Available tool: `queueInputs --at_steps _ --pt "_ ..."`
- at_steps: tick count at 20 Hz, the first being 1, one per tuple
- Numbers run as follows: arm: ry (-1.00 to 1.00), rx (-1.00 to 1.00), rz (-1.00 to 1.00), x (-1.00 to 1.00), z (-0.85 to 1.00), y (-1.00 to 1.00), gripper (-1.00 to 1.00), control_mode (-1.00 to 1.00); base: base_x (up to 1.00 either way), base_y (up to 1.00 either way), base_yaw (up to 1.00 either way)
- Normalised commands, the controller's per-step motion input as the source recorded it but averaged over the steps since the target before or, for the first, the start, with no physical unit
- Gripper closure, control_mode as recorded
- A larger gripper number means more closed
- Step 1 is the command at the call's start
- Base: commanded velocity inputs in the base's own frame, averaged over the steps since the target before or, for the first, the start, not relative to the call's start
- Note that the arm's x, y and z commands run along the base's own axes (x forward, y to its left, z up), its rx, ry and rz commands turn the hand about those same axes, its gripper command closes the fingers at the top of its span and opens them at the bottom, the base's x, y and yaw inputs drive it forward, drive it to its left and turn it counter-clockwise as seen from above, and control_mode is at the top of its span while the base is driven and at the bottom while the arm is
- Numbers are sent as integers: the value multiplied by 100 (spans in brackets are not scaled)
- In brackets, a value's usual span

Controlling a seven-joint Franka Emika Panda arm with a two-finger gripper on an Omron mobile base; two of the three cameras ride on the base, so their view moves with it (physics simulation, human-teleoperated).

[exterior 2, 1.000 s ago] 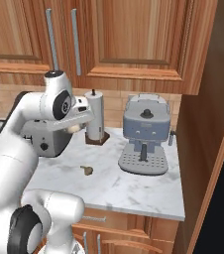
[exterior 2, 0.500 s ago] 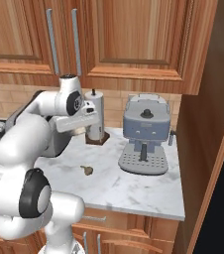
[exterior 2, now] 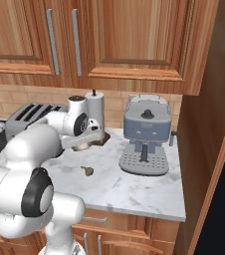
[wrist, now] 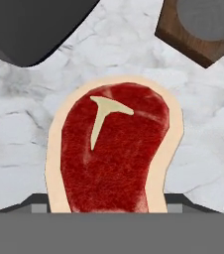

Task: Open the fridge, remove the apple, garlic, and steak, and place them on any counter.

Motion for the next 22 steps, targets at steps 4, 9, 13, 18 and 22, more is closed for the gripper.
queueInputs --at_steps 4,9,13,18,22 --pt "14 12 10 20 -67 0 100 -100 0 0 0" --pt "14 6 10 17 -73 5 100 -100 0 0 0" --pt "6 0 10 3 -83 29 100 -100 0 0 0" --pt "1 0 10 0 -82 38 100 -100 0 0 0" --pt "0 0 9 0 -88 40 100 -100 0 0 0"
